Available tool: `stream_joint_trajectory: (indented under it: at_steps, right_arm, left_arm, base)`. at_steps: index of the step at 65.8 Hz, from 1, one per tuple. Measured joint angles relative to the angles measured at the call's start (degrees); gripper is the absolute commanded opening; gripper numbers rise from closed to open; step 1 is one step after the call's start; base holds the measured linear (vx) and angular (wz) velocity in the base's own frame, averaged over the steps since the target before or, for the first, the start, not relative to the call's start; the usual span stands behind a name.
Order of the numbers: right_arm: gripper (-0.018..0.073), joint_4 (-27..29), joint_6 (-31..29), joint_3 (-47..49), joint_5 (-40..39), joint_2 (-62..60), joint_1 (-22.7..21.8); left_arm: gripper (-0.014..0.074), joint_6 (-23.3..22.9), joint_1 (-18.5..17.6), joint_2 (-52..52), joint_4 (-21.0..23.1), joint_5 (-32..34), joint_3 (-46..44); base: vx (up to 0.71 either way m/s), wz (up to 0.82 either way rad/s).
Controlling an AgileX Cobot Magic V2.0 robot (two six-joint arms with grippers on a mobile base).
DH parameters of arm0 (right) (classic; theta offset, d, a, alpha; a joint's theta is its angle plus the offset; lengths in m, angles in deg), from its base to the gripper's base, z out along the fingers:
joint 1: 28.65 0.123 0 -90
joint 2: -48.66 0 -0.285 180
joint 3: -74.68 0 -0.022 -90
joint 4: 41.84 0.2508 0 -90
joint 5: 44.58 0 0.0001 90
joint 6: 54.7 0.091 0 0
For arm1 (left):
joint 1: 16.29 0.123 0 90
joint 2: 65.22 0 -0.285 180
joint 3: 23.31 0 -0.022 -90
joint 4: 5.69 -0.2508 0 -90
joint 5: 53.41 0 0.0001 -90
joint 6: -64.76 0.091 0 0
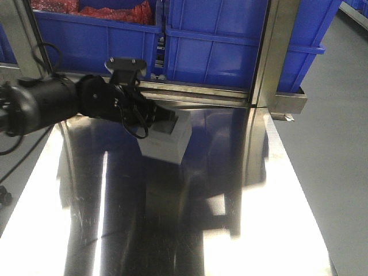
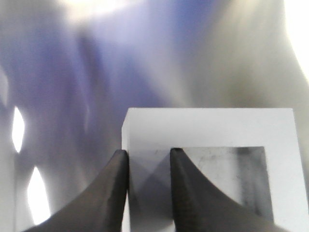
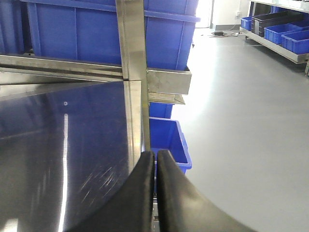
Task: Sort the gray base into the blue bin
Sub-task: 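Close the left gripper on the gray block and lift it up, then hold the gray block raised in the left gripper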
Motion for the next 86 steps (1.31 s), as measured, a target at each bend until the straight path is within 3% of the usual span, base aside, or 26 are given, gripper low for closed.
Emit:
stream_joint_trajectory:
  at_steps: [37, 68, 86]
  right_arm:
    - [-0.0005, 0.00, 0.00, 0.00, 0.00, 0.00, 0.00]
    - [-0.0005, 0.00, 0.00, 0.00, 0.00, 0.00, 0.00]
    - [-0.0005, 0.00, 0.00, 0.00, 0.00, 0.00, 0.00]
  left_arm:
    - [-0.0008, 0.06, -0.25, 34.69, 0.06, 16.74, 31.10]
    - [-0.0006, 0.06, -0.25, 67.86, 0.06, 21.88, 54.47]
    - [-0.0006, 0.06, -0.25, 80.42, 0.06, 22.90, 59.92]
  base:
    - [0.00, 0.00]
    - [0.00, 0.00]
    - [0.00, 0.00]
